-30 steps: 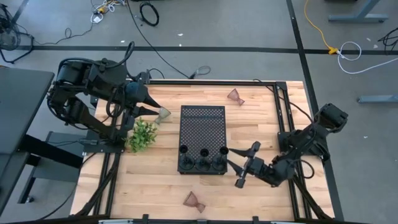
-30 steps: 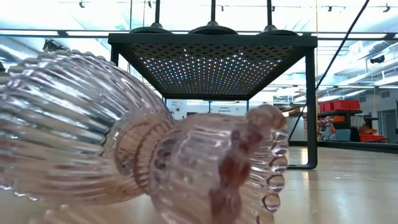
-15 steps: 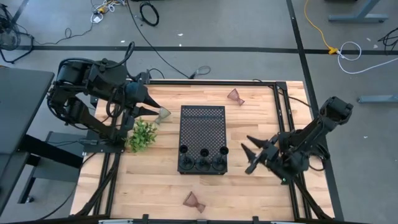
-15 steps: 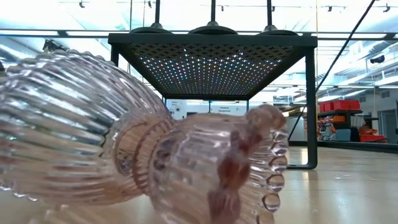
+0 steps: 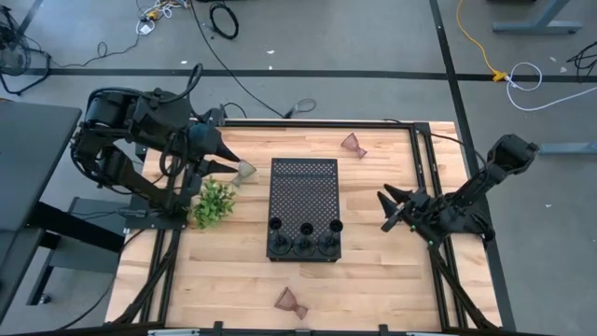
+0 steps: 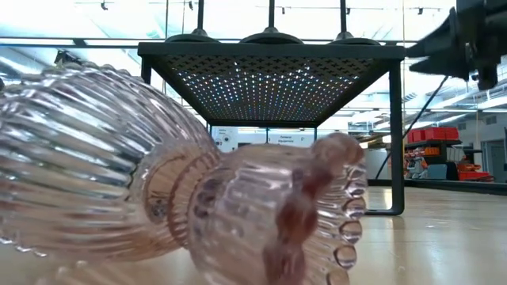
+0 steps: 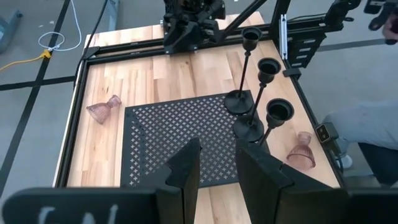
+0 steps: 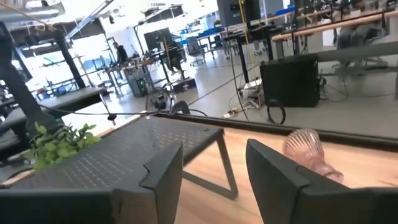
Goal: Pick & Place candle stick holders
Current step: Put the top pink glass candle holder on the shelf
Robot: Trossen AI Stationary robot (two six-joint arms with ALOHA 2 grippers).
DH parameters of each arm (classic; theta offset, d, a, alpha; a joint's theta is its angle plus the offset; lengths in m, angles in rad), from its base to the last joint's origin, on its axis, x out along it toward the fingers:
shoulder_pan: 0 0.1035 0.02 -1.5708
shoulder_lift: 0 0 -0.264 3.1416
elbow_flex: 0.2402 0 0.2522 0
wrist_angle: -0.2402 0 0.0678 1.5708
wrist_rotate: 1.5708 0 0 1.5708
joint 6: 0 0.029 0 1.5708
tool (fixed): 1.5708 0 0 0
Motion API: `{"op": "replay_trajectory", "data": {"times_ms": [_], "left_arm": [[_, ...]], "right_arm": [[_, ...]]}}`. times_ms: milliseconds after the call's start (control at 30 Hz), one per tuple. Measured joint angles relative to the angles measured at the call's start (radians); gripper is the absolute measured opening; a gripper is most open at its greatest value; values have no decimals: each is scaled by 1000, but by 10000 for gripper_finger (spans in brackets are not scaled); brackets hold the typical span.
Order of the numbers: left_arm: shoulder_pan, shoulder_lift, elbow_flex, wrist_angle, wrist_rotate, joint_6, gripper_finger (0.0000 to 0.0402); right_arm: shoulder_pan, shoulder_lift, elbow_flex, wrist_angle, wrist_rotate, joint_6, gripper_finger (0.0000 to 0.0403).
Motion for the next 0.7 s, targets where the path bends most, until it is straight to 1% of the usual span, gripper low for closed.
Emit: {"op": "replay_trajectory", "data": {"times_ms": [133,267,367,433,533,633,700], "left_arm": [[0,0,0,2,-23,1,107],[0,0,0,3,-44,1,107],[0,0,0,7,-49,-1,107],[0,7,0,15,-49,0,107],[0,16,-1,18,-49,0,107],[0,30,1,17,-49,3,107],[0,44,0,14,-49,6,107]], "right_arm": [[-14,-9,-51,2,-1,47,174],[-46,-10,-73,4,-25,45,174],[-90,-10,-83,3,-79,49,174],[-132,-10,-87,4,-126,51,174],[-206,-12,-89,-13,-225,71,174],[-297,-12,-89,-90,-348,152,174],[-370,-12,-84,-203,-448,245,174]]}}
